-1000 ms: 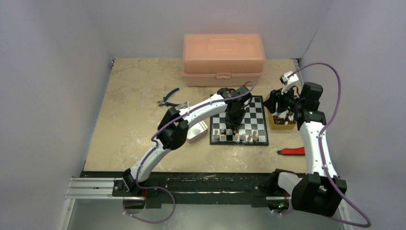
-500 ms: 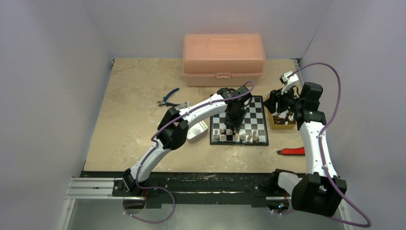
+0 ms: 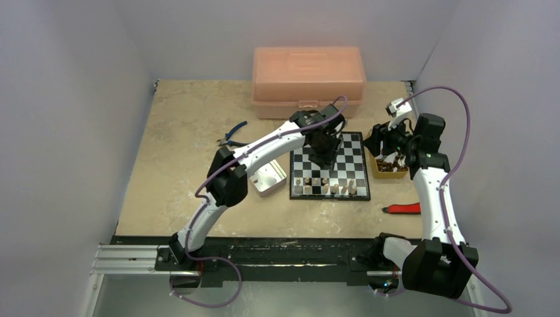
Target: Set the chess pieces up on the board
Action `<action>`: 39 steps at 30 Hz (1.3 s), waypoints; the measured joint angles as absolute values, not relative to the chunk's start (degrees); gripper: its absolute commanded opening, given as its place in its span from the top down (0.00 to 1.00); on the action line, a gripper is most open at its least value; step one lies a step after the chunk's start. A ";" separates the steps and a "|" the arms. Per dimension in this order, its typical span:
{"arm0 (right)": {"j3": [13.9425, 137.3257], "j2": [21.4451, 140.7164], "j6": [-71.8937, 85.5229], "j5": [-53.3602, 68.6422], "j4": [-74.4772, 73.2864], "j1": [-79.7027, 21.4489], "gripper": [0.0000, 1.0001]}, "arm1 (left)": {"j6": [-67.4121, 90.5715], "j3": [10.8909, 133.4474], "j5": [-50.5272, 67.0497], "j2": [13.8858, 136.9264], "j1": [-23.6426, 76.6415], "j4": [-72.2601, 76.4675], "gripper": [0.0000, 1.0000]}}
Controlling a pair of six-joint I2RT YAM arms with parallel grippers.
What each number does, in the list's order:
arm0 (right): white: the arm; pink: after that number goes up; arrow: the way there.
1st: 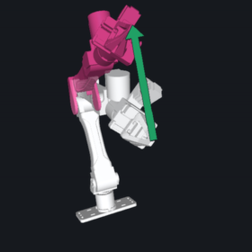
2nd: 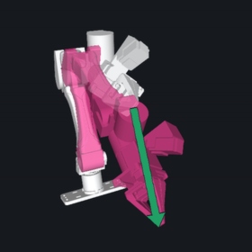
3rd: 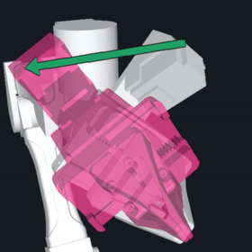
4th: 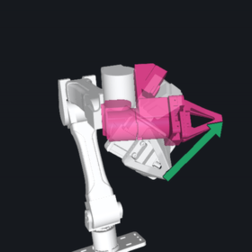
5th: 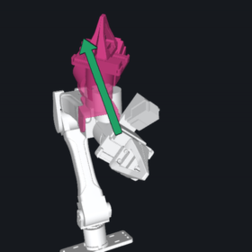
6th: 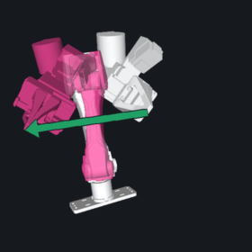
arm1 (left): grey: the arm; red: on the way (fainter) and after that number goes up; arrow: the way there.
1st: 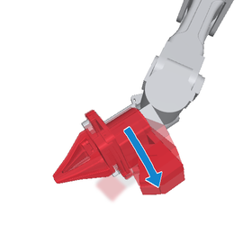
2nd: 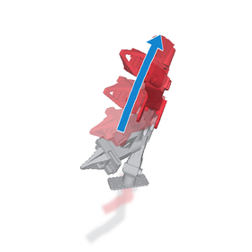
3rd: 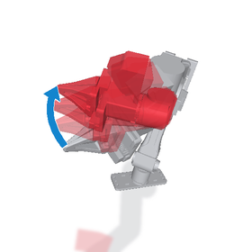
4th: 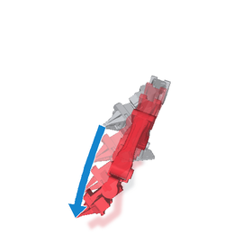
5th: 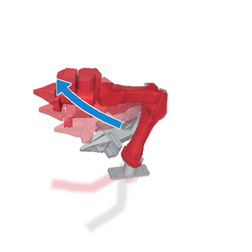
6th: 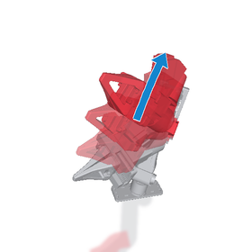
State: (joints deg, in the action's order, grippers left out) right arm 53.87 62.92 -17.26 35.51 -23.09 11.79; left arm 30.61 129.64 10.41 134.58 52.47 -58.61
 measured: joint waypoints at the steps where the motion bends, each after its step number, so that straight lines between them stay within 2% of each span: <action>1: 53.87 62.92 -17.41 35.55 -23.09 11.79 0.39 | 30.41 129.58 10.26 133.67 52.34 -58.37 0.57; 6: 53.87 62.52 -18.72 36.93 -23.29 11.81 0.39 | 28.58 123.35 9.19 125.10 51.44 -54.33 0.42; 20: 54.11 58.65 -27.44 46.28 -29.36 12.93 0.37 | 19.84 89.06 -0.86 85.93 47.46 -41.60 0.15; 26: 58.54 57.41 -29.56 45.65 -33.87 12.93 0.28 | 17.80 76.84 -2.50 70.67 39.88 -41.47 0.01; 29: 62.28 56.88 -29.71 43.99 -35.75 12.97 0.19 | 16.34 72.27 -4.34 62.63 36.56 -42.39 0.00; 30: 63.88 56.77 -29.63 43.35 -36.42 13.02 0.13 | 15.84 71.31 -4.60 60.49 35.68 -42.48 0.00; 31: 65.43 56.71 -29.39 42.63 -36.69 13.06 0.04 | 15.33 70.35 -4.80 58.08 34.72 -42.63 0.00; 32: 66.65 56.62 -29.02 42.17 -36.82 13.15 0.01 | 14.96 69.52 -4.86 55.88 33.63 -42.72 0.00; 39: 73.14 56.36 -18.28 38.04 -36.56 14.63 0.01 | 11.73 64.03 -6.02 46.09 27.75 -42.89 0.00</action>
State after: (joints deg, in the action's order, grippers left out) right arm 73.14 56.36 -18.28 38.04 -36.56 14.63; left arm 11.73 64.03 -6.02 46.09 27.75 -42.89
